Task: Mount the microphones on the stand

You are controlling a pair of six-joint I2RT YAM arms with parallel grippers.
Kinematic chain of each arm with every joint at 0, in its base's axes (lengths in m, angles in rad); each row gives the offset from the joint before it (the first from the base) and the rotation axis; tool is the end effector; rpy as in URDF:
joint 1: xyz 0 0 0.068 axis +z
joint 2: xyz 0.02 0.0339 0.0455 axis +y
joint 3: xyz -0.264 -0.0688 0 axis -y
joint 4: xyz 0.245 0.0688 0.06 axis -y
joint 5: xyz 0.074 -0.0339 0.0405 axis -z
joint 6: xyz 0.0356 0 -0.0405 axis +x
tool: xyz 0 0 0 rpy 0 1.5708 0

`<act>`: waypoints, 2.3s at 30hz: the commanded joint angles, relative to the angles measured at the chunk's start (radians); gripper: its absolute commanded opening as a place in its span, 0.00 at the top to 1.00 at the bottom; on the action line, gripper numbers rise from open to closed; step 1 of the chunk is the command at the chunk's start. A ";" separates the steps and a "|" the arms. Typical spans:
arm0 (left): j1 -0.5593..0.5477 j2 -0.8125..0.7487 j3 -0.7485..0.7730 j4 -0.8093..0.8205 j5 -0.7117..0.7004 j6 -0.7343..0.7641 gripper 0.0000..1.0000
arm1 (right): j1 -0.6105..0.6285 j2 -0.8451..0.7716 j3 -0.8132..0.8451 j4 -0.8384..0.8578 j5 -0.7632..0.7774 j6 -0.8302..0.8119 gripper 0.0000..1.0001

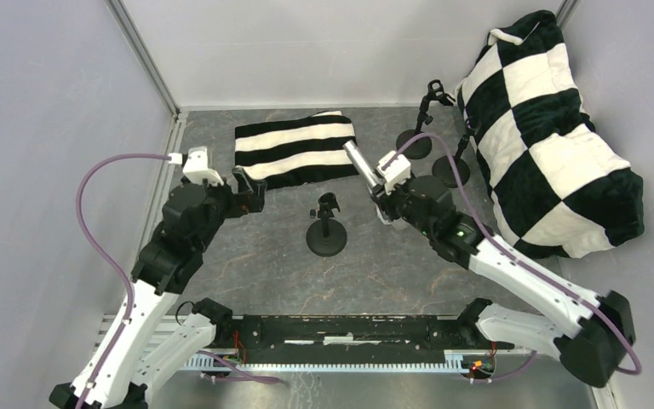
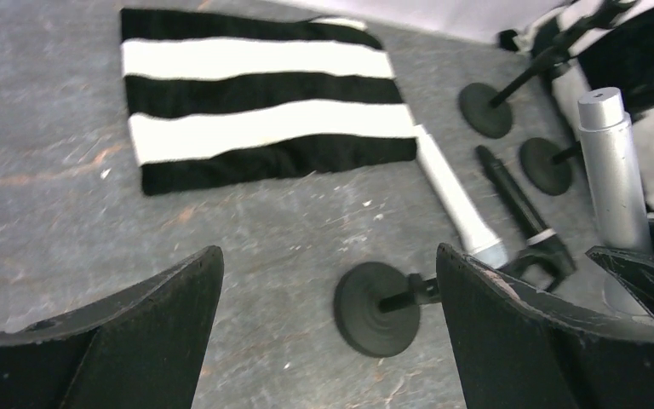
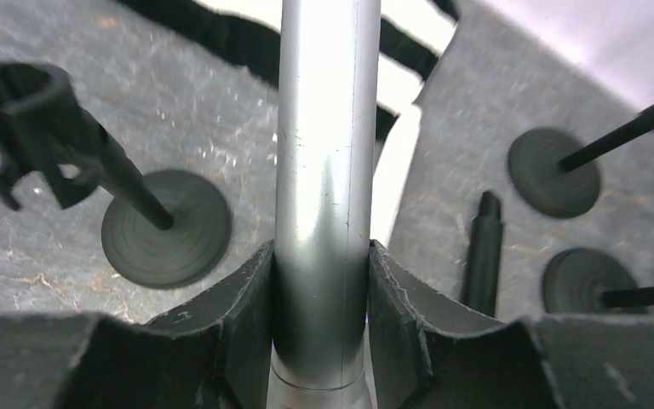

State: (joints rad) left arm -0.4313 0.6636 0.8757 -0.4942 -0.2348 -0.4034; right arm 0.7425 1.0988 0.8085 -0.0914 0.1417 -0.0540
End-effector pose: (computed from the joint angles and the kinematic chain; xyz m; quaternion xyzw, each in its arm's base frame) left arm 0.1336 -0.0524 0.3561 -0.0593 0.7949 -0.1562 0.5833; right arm 0.1900 0.1675 0.2953 -0.2839 0.7770 0.1334 0.5457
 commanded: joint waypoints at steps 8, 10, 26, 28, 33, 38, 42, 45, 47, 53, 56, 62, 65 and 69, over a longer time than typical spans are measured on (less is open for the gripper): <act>0.006 0.147 0.325 -0.003 0.313 0.113 0.00 | -0.003 -0.160 0.118 0.028 -0.169 -0.263 1.00; 0.006 0.177 0.379 -0.023 0.363 0.131 0.00 | -0.004 -0.183 0.085 0.081 -0.196 -0.299 1.00; 0.006 0.359 0.653 -0.115 0.625 0.223 0.05 | 0.029 -0.191 -0.012 0.297 -0.321 -0.924 1.00; 0.006 0.381 0.666 -0.137 0.662 0.246 0.05 | 0.046 -0.180 -0.002 0.284 -0.333 -1.036 1.00; 0.005 0.453 0.701 -0.214 0.724 0.306 0.09 | 0.109 -0.140 0.030 0.267 -0.333 -1.229 1.00; -0.027 0.484 0.702 -0.230 0.740 0.334 0.09 | 0.179 -0.075 0.093 0.231 -0.275 -1.382 1.00; -0.058 0.494 0.704 -0.259 0.733 0.368 0.10 | 0.199 -0.057 0.103 0.253 -0.290 -1.494 1.00; -0.081 0.501 0.699 -0.277 0.735 0.385 0.10 | 0.204 -0.034 0.139 0.237 -0.314 -1.528 1.00; -0.101 0.511 0.699 -0.297 0.738 0.396 0.11 | 0.208 -0.017 0.170 0.209 -0.317 -1.552 1.00; -0.130 0.527 0.691 -0.312 0.689 0.397 0.15 | 0.215 0.020 0.227 0.190 -0.321 -1.590 1.00; -0.135 0.533 0.694 -0.312 0.670 0.424 0.18 | 0.216 0.034 0.248 0.183 -0.328 -1.597 1.00; -0.141 0.551 0.697 -0.313 0.669 0.431 0.30 | 0.219 0.056 0.283 0.150 -0.342 -1.615 1.00; -0.145 0.555 0.692 -0.313 0.678 0.435 0.38 | 0.219 0.058 0.289 0.148 -0.346 -1.618 0.99; -0.149 0.555 0.689 -0.314 0.687 0.439 0.44 | 0.219 0.070 0.300 0.141 -0.342 -1.628 0.97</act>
State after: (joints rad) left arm -0.5789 1.2156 1.5436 -0.8215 0.4496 -0.0082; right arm 0.9539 1.1641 1.0443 0.0219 -0.1646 -1.6493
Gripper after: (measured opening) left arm 0.580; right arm 0.438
